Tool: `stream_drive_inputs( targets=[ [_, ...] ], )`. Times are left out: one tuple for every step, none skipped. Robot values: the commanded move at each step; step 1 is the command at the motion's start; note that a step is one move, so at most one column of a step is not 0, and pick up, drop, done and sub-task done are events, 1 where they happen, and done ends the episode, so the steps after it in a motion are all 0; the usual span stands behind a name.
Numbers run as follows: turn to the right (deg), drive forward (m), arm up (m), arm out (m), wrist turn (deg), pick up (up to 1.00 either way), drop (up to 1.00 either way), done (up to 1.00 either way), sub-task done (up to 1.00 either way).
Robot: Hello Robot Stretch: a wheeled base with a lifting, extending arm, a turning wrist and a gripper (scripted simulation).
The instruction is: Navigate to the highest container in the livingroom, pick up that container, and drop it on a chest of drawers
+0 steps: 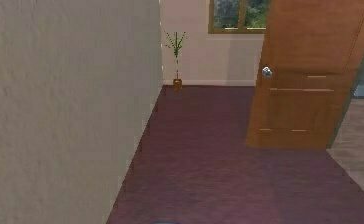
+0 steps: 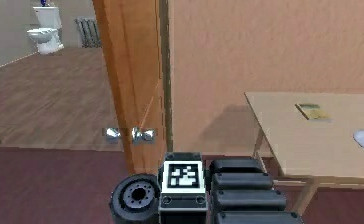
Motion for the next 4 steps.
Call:
stream_drive_inputs(
  targets=[
    [21.0, 0.00, 0.00, 0.00, 0.0, 0.00, 0.00, 0.00, 0.00],
    [0.0, 0.45, 0.00, 0.00, 0.0, 0.00, 0.00, 0.00, 0.00],
    [30.0, 0.00, 0.00, 0.00, 0.0, 0.00, 0.00, 0.00, 0.00],
    [0.0, 0.40, 0.00, 0.00, 0.0, 0.00, 0.00, 0.00, 0.00]
  ],
)
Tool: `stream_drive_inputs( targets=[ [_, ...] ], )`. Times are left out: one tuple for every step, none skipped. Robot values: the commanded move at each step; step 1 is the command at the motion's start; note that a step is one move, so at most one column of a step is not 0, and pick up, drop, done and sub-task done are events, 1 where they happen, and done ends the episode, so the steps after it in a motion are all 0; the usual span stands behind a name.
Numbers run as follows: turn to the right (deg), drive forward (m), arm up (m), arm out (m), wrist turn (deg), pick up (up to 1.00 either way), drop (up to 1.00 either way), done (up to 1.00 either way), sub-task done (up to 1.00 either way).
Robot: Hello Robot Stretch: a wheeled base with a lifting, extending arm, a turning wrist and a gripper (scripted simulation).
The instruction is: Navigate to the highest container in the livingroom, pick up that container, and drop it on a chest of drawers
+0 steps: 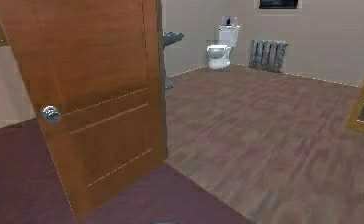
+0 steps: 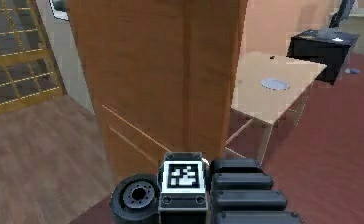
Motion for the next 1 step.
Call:
stream_drive_inputs(
  targets=[
    [33.0, 0.00, 0.00, 0.00, 0.0, 0.00, 0.00, 0.00, 0.00]
  ],
)
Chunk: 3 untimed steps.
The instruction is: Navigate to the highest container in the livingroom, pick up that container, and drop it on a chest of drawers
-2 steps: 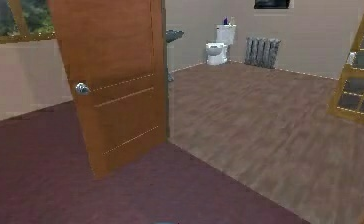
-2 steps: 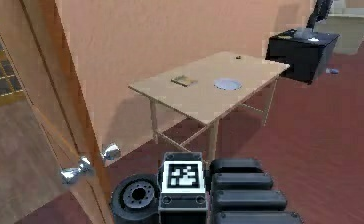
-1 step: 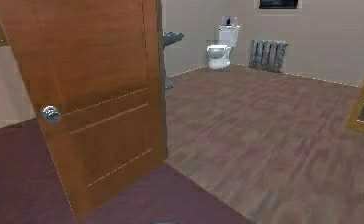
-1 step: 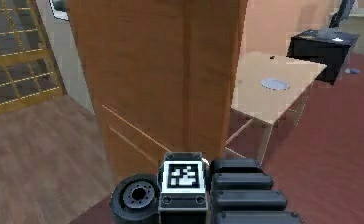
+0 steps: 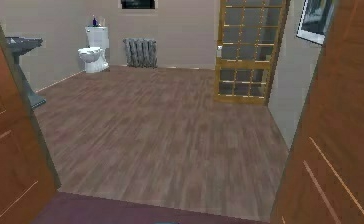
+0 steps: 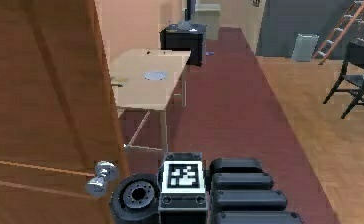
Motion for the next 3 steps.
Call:
stream_drive_inputs(
  targets=[
    [0.0, 1.00, 0.00, 0.00, 0.0, 0.00, 0.00, 0.00, 0.00],
    [0.0, 1.00, 0.00, 0.00, 0.0, 0.00, 0.00, 0.00, 0.00],
    [0.0, 1.00, 0.00, 0.00, 0.0, 0.00, 0.00, 0.00, 0.00]
  ],
)
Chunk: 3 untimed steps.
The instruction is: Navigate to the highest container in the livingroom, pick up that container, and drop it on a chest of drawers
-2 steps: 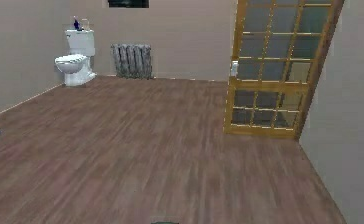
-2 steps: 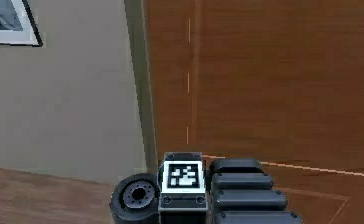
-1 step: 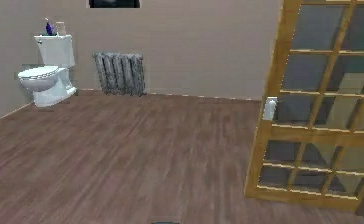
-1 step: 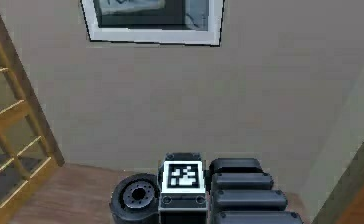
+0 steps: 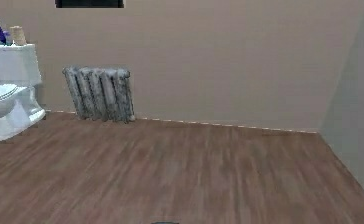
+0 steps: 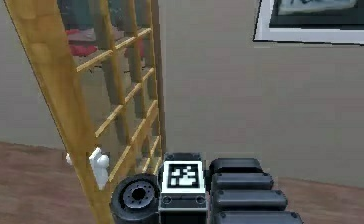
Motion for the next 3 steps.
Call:
stream_drive_inputs(
  targets=[
    [-6.0, 0.00, 0.00, 0.00, 0.0, 0.00, 0.00, 0.00, 0.00],
    [0.0, 0.10, 0.00, 0.00, 0.0, 0.00, 0.00, 0.00, 0.00],
    [12.0, 0.00, 0.00, 0.00, 0.0, 0.00, 0.00, 0.00, 0.00]
  ],
)
